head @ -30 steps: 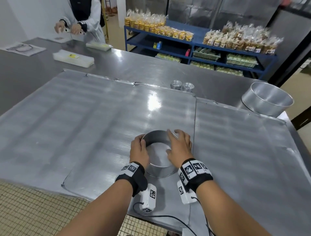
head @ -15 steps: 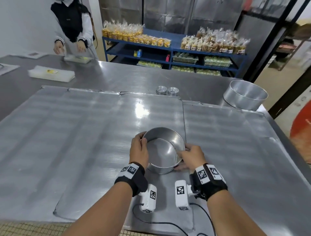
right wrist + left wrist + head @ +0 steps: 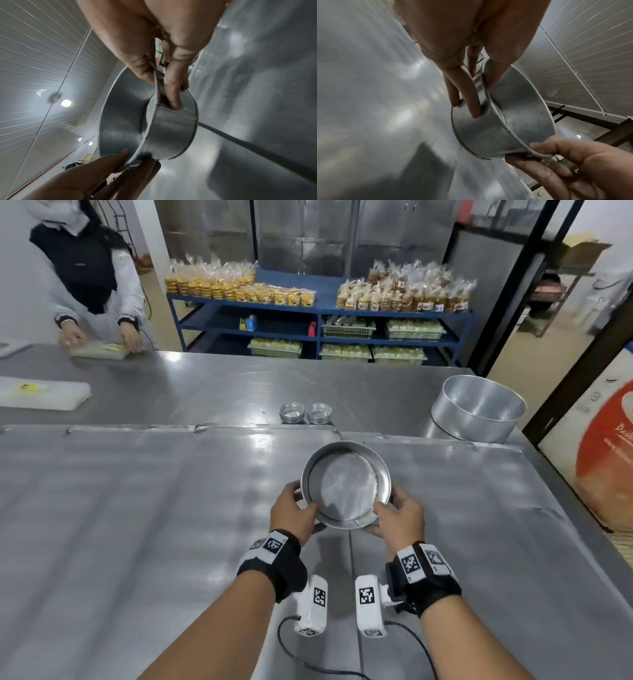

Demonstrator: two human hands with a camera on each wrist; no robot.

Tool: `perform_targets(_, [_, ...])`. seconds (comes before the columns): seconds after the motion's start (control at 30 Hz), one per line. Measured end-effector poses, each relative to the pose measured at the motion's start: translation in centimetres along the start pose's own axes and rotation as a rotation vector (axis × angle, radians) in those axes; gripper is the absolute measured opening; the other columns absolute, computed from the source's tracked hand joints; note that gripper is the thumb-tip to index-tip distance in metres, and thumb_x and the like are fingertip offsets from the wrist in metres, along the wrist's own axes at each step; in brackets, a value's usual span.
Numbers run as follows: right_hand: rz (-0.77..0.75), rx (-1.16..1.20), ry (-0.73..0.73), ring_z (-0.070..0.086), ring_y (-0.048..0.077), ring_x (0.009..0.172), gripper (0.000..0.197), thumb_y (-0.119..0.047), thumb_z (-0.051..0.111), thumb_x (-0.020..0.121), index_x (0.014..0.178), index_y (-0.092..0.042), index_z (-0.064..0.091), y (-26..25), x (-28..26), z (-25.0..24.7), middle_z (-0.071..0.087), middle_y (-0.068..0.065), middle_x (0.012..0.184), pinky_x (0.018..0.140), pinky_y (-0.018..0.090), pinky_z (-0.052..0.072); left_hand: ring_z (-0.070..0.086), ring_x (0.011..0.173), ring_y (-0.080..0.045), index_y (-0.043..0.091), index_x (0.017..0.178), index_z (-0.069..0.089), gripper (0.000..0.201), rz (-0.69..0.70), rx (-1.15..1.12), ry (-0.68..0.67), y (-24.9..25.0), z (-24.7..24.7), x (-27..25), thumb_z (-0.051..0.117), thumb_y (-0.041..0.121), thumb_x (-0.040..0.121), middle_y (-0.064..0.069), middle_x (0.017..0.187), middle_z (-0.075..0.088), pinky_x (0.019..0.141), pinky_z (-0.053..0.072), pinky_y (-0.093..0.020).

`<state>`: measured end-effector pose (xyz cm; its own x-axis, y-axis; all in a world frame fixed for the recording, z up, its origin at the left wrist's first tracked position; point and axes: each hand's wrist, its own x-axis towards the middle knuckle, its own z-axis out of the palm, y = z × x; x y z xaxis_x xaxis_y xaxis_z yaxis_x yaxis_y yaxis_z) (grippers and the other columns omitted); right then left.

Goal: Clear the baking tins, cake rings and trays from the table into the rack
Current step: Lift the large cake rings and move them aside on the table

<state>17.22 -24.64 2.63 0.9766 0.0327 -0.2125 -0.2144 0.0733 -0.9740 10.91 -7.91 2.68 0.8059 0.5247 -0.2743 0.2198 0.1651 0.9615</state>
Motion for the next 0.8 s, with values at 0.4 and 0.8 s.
perform_targets(0.4, [-0.091, 0.074, -0.032, 0.069, 0.032, 0.100, 0.050, 0.012, 0.059, 0.084, 0.121, -0.021, 0.065, -3.3, 24.5, 0.9, 0.068, -0.002, 0.121, 0.070, 0.051, 0.061, 0.067, 0.104, -0.035, 0.011, 0.132, 0.054, 0.052, 0.095, 0.055, -0.110, 4.6, 12.2, 22.1, 0.068, -0.001, 0.084, -0.011, 0.126, 0.062, 0.073, 0.062, -0.050])
perform_targets(0.8, [-0.094, -0.111, -0.024, 0.072, 0.031, 0.084, 0.033, 0.008, 0.068, 0.080, 0.084, -0.025, 0.063, -2.9, 39.0, 1.3, 0.072, -0.003, 0.088, 0.063, 0.046, 0.062, 0.073, 0.088, -0.031, 0.004, 0.121, 0.062, 0.048, 0.147, 0.301, -0.062, 5.1, 18.6, 35.4, 0.074, 0.008, 0.075, -0.013, 0.099, 0.074, 0.077, 0.063, -0.045])
